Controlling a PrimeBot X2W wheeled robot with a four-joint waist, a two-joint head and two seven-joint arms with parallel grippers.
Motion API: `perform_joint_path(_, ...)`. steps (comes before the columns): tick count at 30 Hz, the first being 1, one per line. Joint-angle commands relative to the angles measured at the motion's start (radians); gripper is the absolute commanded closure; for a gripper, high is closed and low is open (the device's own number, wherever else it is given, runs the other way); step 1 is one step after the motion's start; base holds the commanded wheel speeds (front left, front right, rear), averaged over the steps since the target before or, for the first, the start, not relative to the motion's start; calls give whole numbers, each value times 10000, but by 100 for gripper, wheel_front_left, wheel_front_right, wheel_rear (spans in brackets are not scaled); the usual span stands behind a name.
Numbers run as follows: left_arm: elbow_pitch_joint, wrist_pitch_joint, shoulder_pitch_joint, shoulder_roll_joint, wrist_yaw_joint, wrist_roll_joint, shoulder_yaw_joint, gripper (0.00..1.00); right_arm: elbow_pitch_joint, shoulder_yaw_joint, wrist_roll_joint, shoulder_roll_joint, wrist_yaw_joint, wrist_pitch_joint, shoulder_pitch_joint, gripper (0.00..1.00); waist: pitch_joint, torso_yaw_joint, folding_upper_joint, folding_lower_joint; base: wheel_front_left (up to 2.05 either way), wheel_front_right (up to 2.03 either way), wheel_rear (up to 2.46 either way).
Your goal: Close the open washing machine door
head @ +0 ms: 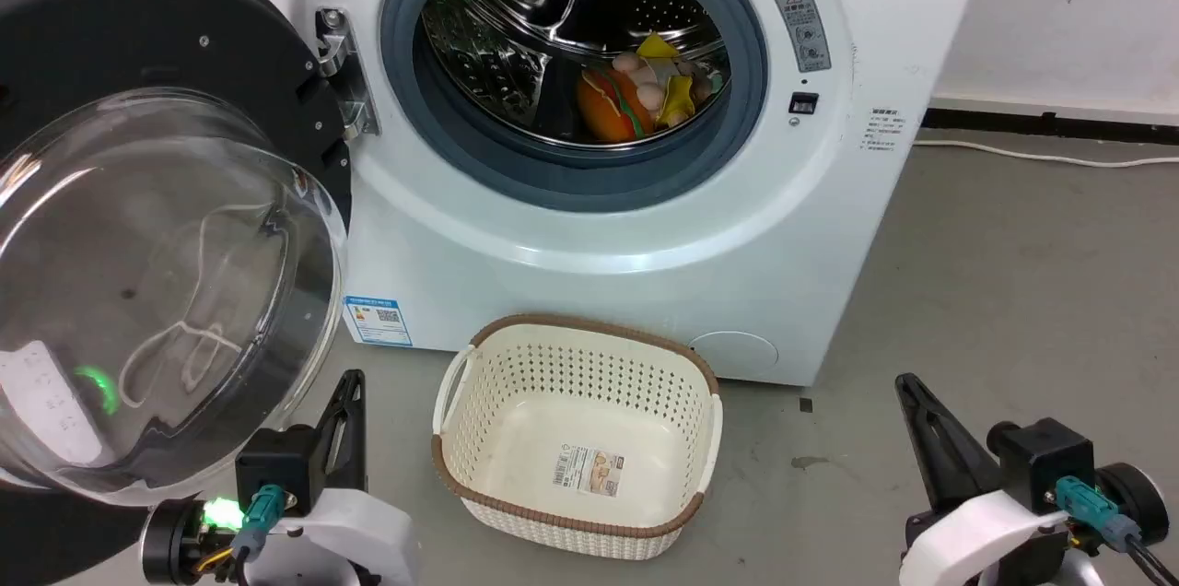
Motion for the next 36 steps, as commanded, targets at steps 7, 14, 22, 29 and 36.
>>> perform_joint_path(7,-45,3,139,1,30,28,1,100,-47,-5,-51,40,8,7,42,100,0,0,-1,0,0,0,0)
perform_joint_path(14,-45,3,139,1,30,28,1,100,-47,-5,-51,40,8,7,42,100,0,0,-1,0,0,0,0)
perform_joint_path(22,-45,3,139,1,30,28,1,100,-47,-5,-51,40,8,7,42,100,0,0,-1,0,0,0,0)
perform_joint_path(29,-45,3,139,1,30,28,1,100,-47,-5,-51,40,8,7,42,100,0,0,-1,0,0,0,0)
perform_joint_path(36,-45,3,139,1,30,28,1,100,-47,-5,-51,40,8,7,42,100,0,0,-1,0,0,0,0)
